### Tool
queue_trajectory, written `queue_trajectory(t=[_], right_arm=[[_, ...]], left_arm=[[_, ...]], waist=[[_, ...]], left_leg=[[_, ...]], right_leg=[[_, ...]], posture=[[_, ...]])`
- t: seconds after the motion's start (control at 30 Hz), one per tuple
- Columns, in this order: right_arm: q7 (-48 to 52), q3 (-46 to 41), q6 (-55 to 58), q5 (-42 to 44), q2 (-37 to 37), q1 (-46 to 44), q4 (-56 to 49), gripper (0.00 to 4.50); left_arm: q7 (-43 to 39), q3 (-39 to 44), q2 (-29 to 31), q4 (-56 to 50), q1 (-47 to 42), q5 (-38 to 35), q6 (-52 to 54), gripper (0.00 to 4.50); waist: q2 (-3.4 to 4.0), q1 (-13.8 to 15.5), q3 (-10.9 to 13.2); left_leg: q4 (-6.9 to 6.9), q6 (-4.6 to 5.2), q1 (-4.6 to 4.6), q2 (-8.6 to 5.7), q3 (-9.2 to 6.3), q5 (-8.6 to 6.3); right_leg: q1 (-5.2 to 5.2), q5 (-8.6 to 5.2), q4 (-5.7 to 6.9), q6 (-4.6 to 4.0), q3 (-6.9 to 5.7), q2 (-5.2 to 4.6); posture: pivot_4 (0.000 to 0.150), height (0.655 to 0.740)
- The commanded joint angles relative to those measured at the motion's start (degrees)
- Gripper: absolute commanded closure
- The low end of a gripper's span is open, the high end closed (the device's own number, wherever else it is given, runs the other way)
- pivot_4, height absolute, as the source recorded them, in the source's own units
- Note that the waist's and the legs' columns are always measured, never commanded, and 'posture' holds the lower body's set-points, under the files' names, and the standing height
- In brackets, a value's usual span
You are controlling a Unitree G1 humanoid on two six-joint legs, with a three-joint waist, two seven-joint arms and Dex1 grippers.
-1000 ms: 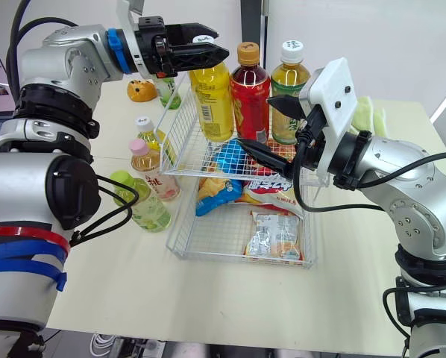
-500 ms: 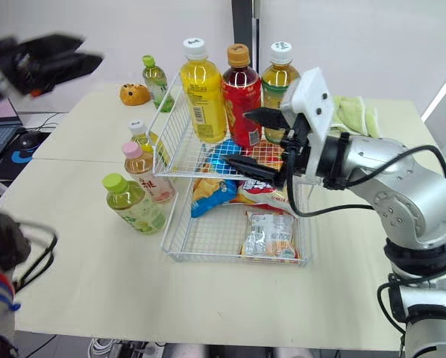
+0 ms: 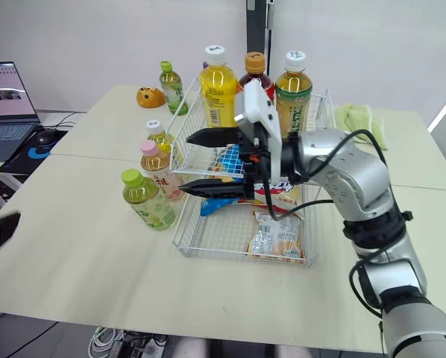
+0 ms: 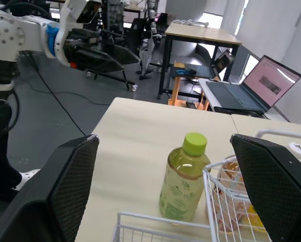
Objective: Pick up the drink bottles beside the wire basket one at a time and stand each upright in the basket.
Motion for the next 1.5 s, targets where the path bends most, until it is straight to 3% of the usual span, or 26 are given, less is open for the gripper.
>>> queue_trajectory(t=[0.03, 0.17, 0.27, 0.47, 0.73, 1.13, 1.23, 1.5], right_arm=[[2.0, -0.8, -2.7, -1.6, 1.2, -2.7, 3.0, 0.00], [3.0, -0.9, -3.3, -2.9, 2.3, -3.2, 4.2, 0.00], [2.2, -1.5, -3.0, -3.5, 2.2, -2.7, 3.4, 0.00], [-0.8, -3.3, -0.6, -3.9, -0.1, -0.5, -1.0, 0.00], [-5.1, -5.8, 3.3, -3.0, -2.6, 1.7, -6.9, 0.00], [-8.4, -8.4, 7.6, -1.0, -5.0, 3.1, -12.2, 0.00], [-8.8, -8.6, 7.9, -0.7, -5.3, 3.2, -12.7, 0.00], [-9.4, -9.0, 8.5, -0.2, -6.0, 3.3, -13.3, 0.00]], left_arm=[[3.2, 5.7, -0.8, -3.0, 4.4, -8.3, -1.8, 0.03], [10.5, 1.6, 0.8, -2.3, 5.1, -14.6, -5.9, 0.03], [15.2, -9.0, 2.4, -2.4, 2.7, -13.6, -10.5, 0.03], [19.1, -31.4, 4.5, 3.9, -3.1, -2.9, -23.5, 0.03], [18.1, -51.6, 5.8, 16.8, -9.7, 11.0, -39.3, 0.03], [16.6, -60.7, 6.3, 26.6, -16.3, 14.5, -47.5, 0.03], [16.4, -61.9, 6.4, 28.0, -17.5, 14.9, -48.4, 0.59], [16.5, -63.7, 6.2, 29.7, -19.0, 15.0, -49.0, 3.12]], waist=[[-0.15, 0.1, -0.1], [-0.05, 0.2, -0.1], [-0.03, 0.1, -0.1], [0.01, 0.1, -0.1], [0.11, 0.0, -0.1], [0.14, 0.0, 0.0], [0.16, 0.0, 0.0], [0.16, 0.0, 0.0]], left_leg=[[-0.02, 0.03, 0.02, 0.00, -0.04, -0.02], [-0.23, 0.02, 0.56, -0.03, -0.17, 0.03], [-0.38, 0.02, 0.88, -0.06, -0.17, 0.02], [-0.55, 0.01, 0.80, -0.08, -0.15, 0.01], [-0.61, 0.01, 0.68, -0.05, -0.12, 0.00], [-0.69, 0.02, 0.56, -0.02, -0.10, -0.01], [-0.70, 0.02, 0.54, -0.01, -0.11, -0.01], [-0.96, 0.01, 0.52, -0.01, -0.11, 0.00]], right_leg=[[0.01, 0.01, 0.02, -0.03, -0.04, 0.01], [0.54, 0.06, -0.06, -0.15, -0.14, 0.01], [0.85, 0.04, -0.18, -0.18, -0.14, 0.00], [0.79, 0.05, -0.28, -0.19, -0.12, 0.00], [0.71, 0.04, -0.41, -0.19, -0.15, 0.01], [0.66, 0.03, -0.58, -0.16, -0.22, 0.00], [0.66, 0.03, -0.62, -0.16, -0.23, 0.00], [0.67, 0.03, -0.89, -0.15, -0.28, 0.00]], posture=[[0.150, 0.7400], [0.150, 0.7400], [0.150, 0.7400], [0.150, 0.7400], [0.150, 0.7400], [0.150, 0.7400], [0.150, 0.7400], [0.150, 0.7400]])
